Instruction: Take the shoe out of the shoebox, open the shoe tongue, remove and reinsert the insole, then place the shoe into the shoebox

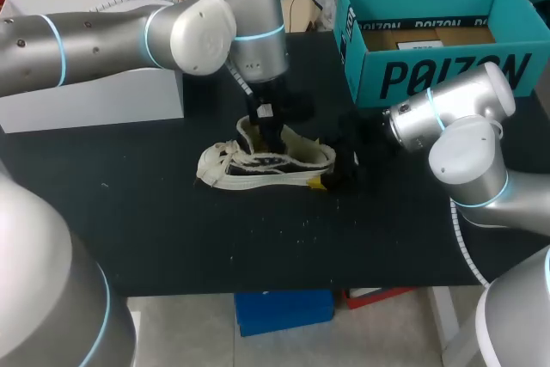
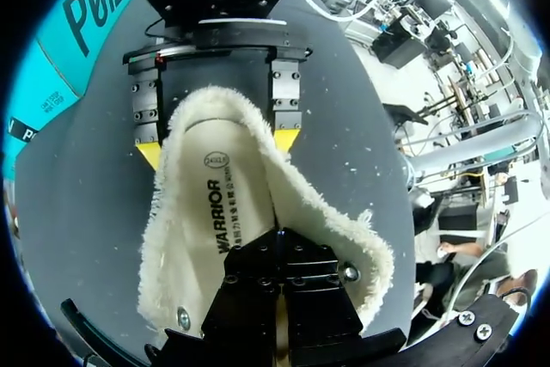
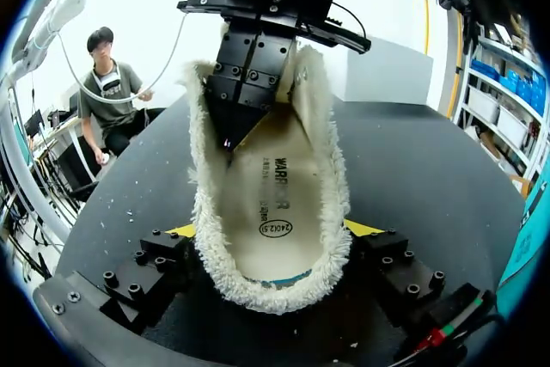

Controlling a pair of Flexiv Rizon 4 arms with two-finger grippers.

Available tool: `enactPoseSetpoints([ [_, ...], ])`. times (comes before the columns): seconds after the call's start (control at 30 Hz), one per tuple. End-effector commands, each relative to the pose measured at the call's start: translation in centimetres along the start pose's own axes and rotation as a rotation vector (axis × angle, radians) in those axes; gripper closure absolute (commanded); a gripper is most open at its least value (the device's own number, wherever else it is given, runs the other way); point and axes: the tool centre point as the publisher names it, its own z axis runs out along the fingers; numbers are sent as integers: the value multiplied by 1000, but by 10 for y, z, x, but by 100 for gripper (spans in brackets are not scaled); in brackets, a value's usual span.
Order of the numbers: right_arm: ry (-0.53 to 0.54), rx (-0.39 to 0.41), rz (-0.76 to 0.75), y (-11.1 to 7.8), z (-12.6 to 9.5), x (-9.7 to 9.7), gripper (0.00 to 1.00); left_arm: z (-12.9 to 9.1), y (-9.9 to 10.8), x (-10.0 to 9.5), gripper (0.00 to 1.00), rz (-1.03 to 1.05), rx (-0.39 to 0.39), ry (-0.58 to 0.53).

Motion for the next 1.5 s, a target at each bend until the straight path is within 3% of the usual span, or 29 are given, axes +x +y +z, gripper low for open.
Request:
enactPoseSetpoints([
  [0.03, 0, 1, 1, -2, 1, -1, 100, -1, -3, 0, 100, -2, -30, -14],
  [0.47, 0, 1, 1, -2, 1, -1, 100, 28, -3, -1, 100, -23, -83, -18],
  [0.77, 0, 1, 1, -2, 1, -1, 100, 28, 2, -2, 100, -54, -108, -52],
  [0.8, 0, 1, 1, -2, 1, -1, 100, 28, 2, -2, 97, -52, -108, -58],
  [0.83, 0, 1, 1, -2, 1, -1, 100, 27, 2, -1, 76, -48, -106, -61],
  [0.87, 0, 1, 1, -2, 1, -1, 100, 27, 1, -1, 64, -43, -103, -65],
  [0.93, 0, 1, 1, -2, 1, -1, 100, 27, 0, 0, 76, -39, -103, -72],
  [1.1, 0, 1, 1, -2, 1, -1, 100, 27, 2, 0, 65, -54, -113, -108],
  [1.23, 0, 1, 1, -2, 1, -1, 100, 29, 5, -1, 65, -101, -165, -163],
  [1.3, 0, 1, 1, -2, 1, -1, 100, 29, 7, -2, 65, -140, -237, -234],
  [1.5, 0, 1, 1, -2, 1, -1, 100, 32, 13, -3, 64, -212, -317, -405],
])
